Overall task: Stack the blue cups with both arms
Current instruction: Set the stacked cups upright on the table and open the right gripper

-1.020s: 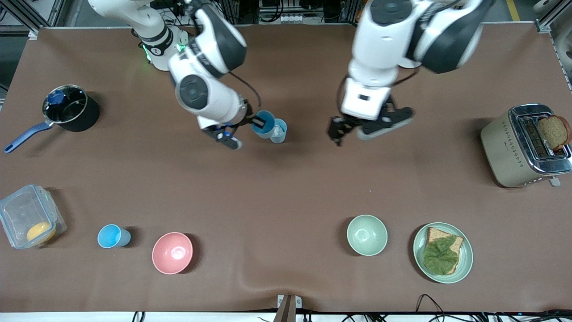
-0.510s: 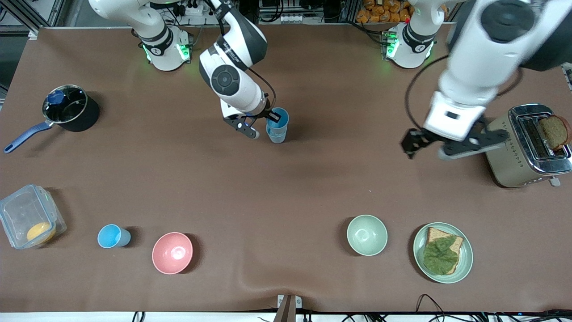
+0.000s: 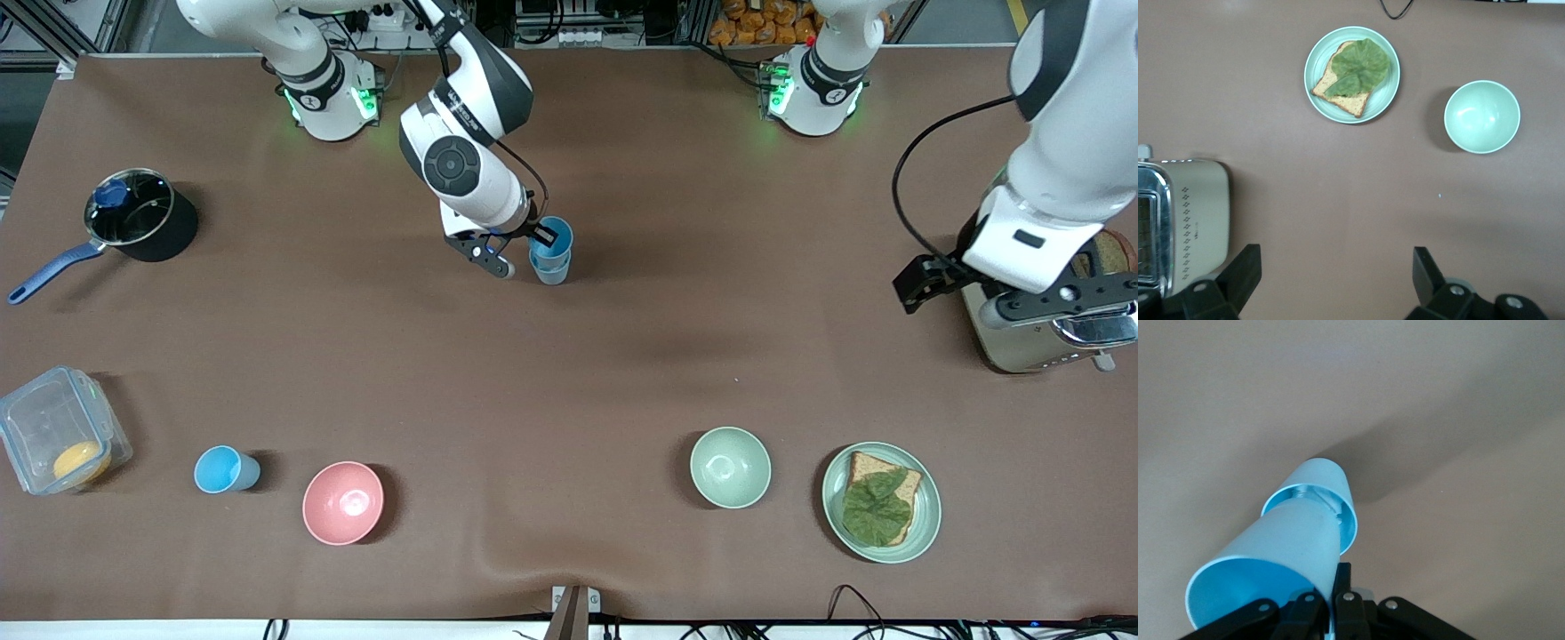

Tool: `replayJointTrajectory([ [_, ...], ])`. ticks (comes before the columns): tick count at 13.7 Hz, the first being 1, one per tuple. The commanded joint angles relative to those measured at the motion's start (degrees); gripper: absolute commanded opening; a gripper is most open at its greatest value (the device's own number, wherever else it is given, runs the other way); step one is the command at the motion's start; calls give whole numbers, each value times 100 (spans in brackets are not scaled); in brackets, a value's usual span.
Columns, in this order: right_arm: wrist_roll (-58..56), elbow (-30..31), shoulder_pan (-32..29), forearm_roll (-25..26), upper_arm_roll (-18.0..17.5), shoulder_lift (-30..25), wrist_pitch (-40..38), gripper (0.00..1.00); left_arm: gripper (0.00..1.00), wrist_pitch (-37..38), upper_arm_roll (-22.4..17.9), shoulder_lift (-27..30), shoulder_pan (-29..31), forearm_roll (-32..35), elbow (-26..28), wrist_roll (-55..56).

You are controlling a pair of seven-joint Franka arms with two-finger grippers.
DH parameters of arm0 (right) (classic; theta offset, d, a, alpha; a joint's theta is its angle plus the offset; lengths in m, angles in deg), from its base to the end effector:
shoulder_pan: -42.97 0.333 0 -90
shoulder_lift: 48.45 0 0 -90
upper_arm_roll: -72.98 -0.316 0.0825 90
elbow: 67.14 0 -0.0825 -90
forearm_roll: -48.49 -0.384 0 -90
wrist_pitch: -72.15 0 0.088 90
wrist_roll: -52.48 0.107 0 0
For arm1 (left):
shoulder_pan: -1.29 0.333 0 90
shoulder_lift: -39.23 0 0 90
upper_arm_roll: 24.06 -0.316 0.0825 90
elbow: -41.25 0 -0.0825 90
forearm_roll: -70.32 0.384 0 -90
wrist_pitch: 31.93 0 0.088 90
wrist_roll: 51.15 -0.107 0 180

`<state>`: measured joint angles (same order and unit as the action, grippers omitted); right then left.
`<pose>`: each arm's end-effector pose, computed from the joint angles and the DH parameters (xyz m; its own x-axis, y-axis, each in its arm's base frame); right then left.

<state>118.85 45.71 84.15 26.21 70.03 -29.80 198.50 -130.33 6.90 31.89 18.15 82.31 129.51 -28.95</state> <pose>0.4233 0.4271 0.3013 0.7608 -0.5618 -0.3247 -0.5952 -0.8036 -0.0043 0.5923 -0.1092 0.5890 0.9866 0.1163 0.1145 0.1286 -0.9859 -0.1070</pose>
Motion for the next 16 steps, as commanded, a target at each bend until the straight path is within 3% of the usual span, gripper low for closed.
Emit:
replayJointTrajectory([
  [1, 86, 70, 40, -109, 32, 42, 73, 0, 100, 453, 68, 101, 229, -275, -248, -295],
  [2, 86, 61, 40, -109, 32, 42, 56, 0, 100, 506, 68, 101, 291, -406, -257, -357],
  [3, 86, 53, 14, -109, 32, 42, -5, 23, 100, 533, 68, 145, 361, -477, -257, -488],
  [4, 138, 35, -30, -109, 32, 24, -23, 99, 100, 533, 16, 241, 388, -530, -249, -611],
  [6, 174, -174, -30, -92, 49, -28, -172, 100, 100, 542, -474, 356, 83, -653, -231, -918],
  [8, 104, -683, -231, 31, 171, -72, -863, 100, 100, 655, -1247, 400, -453, -907, -248, -1374],
  [10, -368, -1246, -634, 346, 251, -37, -1602, 100, 100, 700, -1662, 435, -788, -1014, -249, -1569],
  [13, -1510, -1274, -1250, 925, 313, -142, -2191, 100, 100, 814, -2478, 470, -1587, -1014, -249, -1736],
  [14, -1896, -1275, -1513, 1198, 322, -186, -2316, 100, 100, 823, -2542, 479, -1641, -1023, -249, -1876],
  [16, -2749, -1257, -2032, 1271, 322, -265, -2536, 100, 100, 876, -2525, 497, -1633, -1040, -231, -1878],
])
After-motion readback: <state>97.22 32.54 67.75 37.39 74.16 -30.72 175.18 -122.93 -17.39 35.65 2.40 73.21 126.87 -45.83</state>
